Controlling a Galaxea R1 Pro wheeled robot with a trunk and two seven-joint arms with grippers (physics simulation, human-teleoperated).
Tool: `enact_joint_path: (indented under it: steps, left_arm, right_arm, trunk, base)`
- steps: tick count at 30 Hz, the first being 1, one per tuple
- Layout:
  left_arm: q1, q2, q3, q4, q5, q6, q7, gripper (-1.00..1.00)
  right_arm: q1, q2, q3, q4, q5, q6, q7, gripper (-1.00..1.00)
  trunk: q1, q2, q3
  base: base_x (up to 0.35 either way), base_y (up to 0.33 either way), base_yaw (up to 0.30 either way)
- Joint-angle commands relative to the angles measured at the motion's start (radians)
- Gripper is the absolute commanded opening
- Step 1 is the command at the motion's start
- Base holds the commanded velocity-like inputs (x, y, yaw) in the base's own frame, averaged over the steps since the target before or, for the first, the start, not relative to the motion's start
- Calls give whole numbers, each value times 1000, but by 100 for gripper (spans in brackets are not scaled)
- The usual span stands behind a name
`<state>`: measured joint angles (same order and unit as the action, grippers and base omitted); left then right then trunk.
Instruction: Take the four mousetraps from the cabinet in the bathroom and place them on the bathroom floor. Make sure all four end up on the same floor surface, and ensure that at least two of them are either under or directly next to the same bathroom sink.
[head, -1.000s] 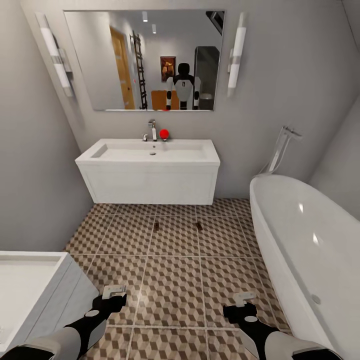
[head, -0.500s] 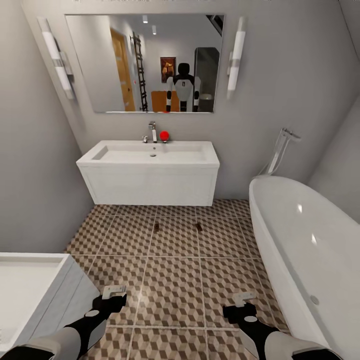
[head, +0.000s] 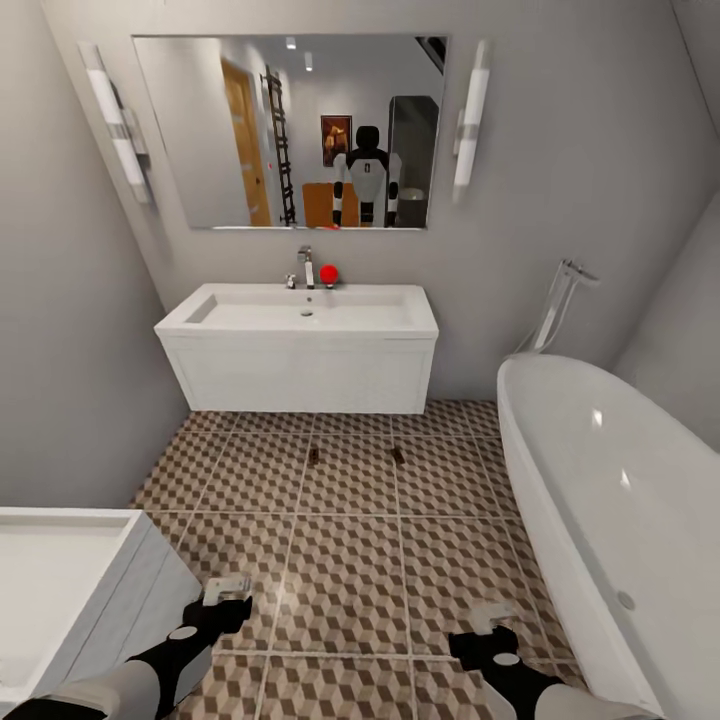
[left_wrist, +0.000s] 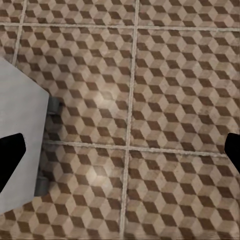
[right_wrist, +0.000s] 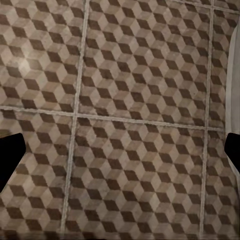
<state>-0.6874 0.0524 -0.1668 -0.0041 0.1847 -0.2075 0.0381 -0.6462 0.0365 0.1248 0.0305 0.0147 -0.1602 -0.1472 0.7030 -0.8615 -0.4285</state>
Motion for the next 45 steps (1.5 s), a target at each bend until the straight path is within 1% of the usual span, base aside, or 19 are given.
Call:
enact_joint_path:
  steps: [1,7,9,13,18,19,25,30,35,45]
  left_arm:
    - [4,1,-9,1,8,5,3,100]
    - [35,9,-9,1,8,57,2,100]
    - [41,10,-9,1,8,62,2,100]
    - [75,11,-9,1,7,76,2,100]
    - [126,12,-9,1,7,83,2,100]
    - [126,12,-9,1,7,83,2,100]
    - [190,13,-9,1,7,85,-2,100]
    - [234,15,-9,1,8,87,-4,100]
    - [255,21,-9,1,8,90,-5,100]
    - [266,24,-9,1,7,106,-7,100]
  right_arm:
    - [6,-1,7,3,2,-3,-5,100]
    - [39,-19,6,3,4,24,-7,100]
    - [43,-22,6,3,4,33,-8,100]
    - [68,-28,7,3,4,74,-11,100]
    - [131,-31,7,3,5,102,-10,100]
    - [131,-31,7,3,5,102,-10,100]
    - [227,-34,6,3,5,104,-7,100]
    - [277,-34,6,3,2,102,-6,100]
    - [298,-32,6,3,-1,103,-5,100]
    - [319,-28,6,3,-2,97,-5,100]
  trunk:
    - [-4,6,2]
    - [-27,48,21]
    - [-34,62,27]
    - [-50,90,40]
    - [-69,125,56]
    - [-73,132,59]
    - [-96,174,77]
    - [-115,209,93]
    - [-115,209,93]
    - [-115,209,93]
  base:
    - [0,0,0]
    - [0,0,0]
    - [0,0,0]
    - [0,0,0]
    - [0,0,0]
    - [0,0,0]
    - [0,0,0]
    - [0,0,0]
    - [0,0,0]
    - [0,0,0]
